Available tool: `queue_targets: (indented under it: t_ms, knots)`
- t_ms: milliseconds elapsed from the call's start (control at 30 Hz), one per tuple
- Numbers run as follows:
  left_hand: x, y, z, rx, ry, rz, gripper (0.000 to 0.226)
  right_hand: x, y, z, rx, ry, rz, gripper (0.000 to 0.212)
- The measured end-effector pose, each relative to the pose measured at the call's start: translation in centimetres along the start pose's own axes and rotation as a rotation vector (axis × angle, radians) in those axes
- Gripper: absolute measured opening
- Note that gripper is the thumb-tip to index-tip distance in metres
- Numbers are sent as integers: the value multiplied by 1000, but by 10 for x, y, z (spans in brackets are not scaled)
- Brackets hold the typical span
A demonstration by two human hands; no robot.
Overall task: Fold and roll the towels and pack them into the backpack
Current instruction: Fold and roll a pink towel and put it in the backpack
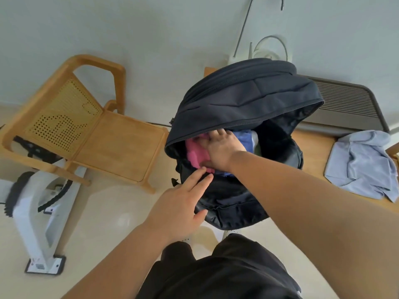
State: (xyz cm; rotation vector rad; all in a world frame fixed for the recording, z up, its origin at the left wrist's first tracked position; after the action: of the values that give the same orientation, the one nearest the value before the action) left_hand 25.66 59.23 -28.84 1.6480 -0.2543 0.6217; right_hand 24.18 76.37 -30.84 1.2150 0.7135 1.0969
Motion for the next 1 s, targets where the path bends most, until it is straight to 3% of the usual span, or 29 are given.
queue_targets:
  t_ms: [67, 133, 233, 433, 667, 800, 1000]
  knots:
    - [-2, 0, 0, 5, -6, 2, 78, -9, 1, 6, 28, 180, 105, 74]
    - [-4, -1, 0, 1, -8, 4, 78, -10, -11, 13, -65, 284, 144, 73]
    - [-3, -2, 1, -13, -12, 10, 79, 4, -36, 13, -235, 235, 140, 75]
    - [-4, -3, 0, -23, 10, -4, 78, -1, -46, 4, -255, 218, 102, 75]
    - [13, 16, -27, 127, 4, -46, 56, 21, -23, 38, -129, 179, -192, 77]
    - [51, 22, -64, 238, -59, 1, 44, 69, 17, 82, 130, 15, -432, 55]
    - [129, -17, -129, 168, -122, 39, 48, 181, 23, 175, 433, -257, -612, 26]
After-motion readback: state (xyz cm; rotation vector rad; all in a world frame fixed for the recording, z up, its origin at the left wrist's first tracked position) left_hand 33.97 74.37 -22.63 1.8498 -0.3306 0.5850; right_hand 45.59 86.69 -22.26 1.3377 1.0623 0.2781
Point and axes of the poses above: each hand's wrist, its own z-axis away from the middle knuckle, its own y-axis out of the back of the hand, x = y × z, the point moved 8 cm from there along -z, towards the middle knuckle, and after that the axes turned 9 degrees about x, right-handed, at the moved point
